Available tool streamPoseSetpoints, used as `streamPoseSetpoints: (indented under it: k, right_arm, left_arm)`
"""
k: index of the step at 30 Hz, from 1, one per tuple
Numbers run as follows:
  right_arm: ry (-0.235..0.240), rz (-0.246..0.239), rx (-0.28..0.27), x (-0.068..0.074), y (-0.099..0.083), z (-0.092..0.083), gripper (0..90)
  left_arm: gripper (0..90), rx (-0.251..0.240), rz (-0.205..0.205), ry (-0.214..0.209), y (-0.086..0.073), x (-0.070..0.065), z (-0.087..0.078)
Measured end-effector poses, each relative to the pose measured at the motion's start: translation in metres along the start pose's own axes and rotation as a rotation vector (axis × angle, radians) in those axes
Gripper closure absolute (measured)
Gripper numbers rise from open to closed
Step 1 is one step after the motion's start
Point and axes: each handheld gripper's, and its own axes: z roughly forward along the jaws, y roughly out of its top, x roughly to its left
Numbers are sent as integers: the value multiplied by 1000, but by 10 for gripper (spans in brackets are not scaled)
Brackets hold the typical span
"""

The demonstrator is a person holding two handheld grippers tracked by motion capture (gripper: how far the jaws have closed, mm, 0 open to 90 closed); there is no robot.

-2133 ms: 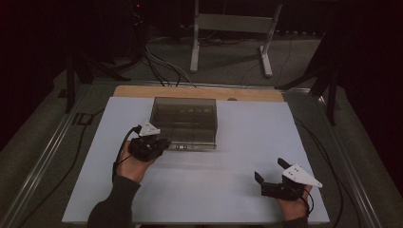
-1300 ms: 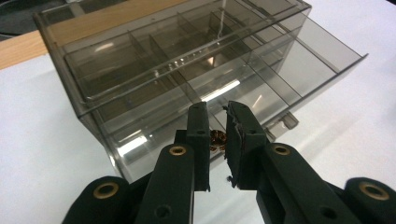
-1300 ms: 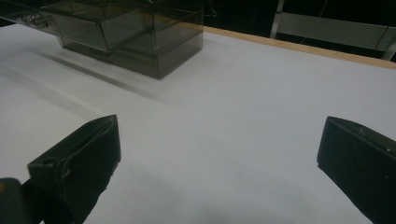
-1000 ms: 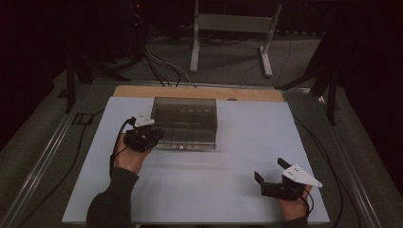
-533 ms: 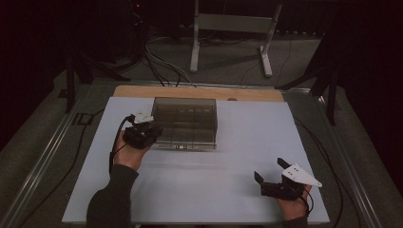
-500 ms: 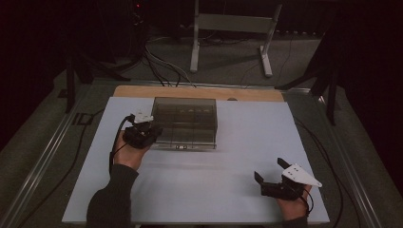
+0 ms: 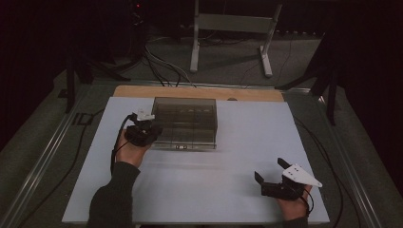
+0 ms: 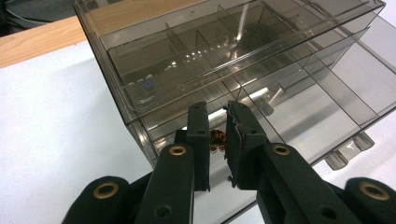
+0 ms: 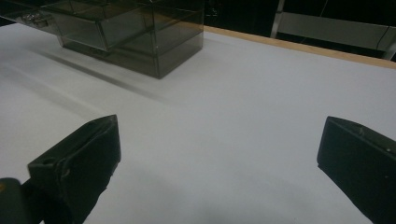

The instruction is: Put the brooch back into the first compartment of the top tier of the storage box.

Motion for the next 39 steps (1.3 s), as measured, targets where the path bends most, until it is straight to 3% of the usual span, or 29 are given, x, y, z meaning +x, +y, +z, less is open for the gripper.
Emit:
streamPoseSetpoints:
  k: [19,36,39]
  right_arm:
    - [-1,-1,2,0,0,0,2]
    - [-1,-2,6,1,0,0,2]
    - [-2,-2,6,1,0,0,2]
  left_arm:
    - [808,51,23,10,-1,-3,12]
    - [804,74,15,10,-1,-3,19]
    - [702,52,-1,6,-1,-3,17]
